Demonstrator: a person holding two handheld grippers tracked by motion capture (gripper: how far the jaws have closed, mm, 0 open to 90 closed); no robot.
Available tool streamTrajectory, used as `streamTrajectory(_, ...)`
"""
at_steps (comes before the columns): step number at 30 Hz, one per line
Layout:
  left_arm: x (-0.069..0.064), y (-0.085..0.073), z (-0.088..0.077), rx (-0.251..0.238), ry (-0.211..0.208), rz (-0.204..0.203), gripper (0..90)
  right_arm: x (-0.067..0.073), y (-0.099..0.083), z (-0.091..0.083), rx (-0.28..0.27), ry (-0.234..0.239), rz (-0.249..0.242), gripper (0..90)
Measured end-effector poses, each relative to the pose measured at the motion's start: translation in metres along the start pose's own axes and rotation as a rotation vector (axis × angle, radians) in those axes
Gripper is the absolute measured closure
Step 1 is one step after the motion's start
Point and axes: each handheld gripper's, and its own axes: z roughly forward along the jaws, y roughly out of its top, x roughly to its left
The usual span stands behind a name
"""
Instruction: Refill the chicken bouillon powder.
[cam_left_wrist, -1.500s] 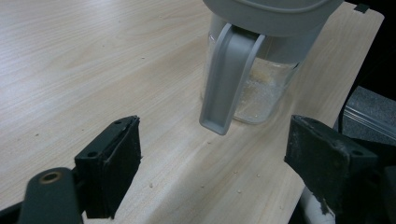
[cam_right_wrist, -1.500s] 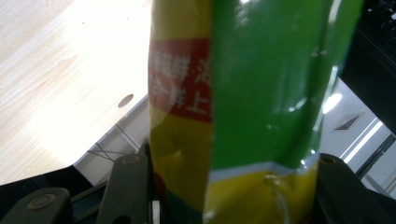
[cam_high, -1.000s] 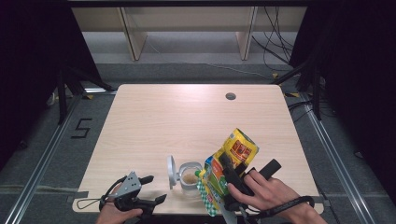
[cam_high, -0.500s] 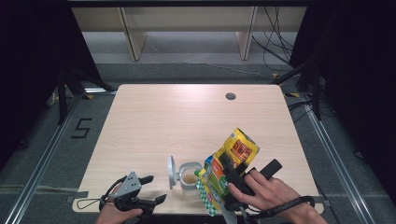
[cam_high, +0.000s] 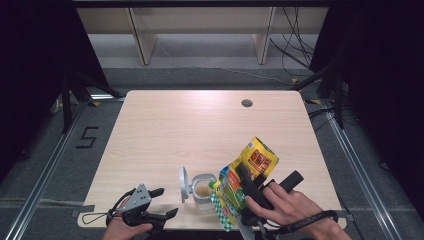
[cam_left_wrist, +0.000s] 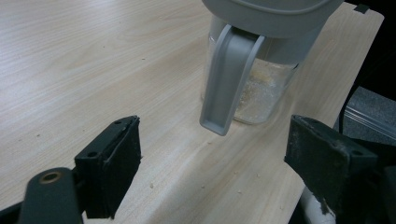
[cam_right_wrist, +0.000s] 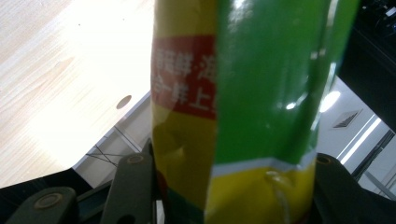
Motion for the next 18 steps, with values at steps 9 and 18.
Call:
streamTrajectory(9, -0.0003, -0.0002, 0.0000, 0.003, 0.006, 0.011, 17.8, -0.0008, -0.0015, 0.0000, 0.002, -0.003, -0.001, 55.9)
streamTrajectory(18, -0.0026, -0.0004, 0.0002, -0.006, 0.003, -0.016, 17.8, -0.0018, -0.0004, 0.0002, 0.000, -0.005, -0.002, 56.0)
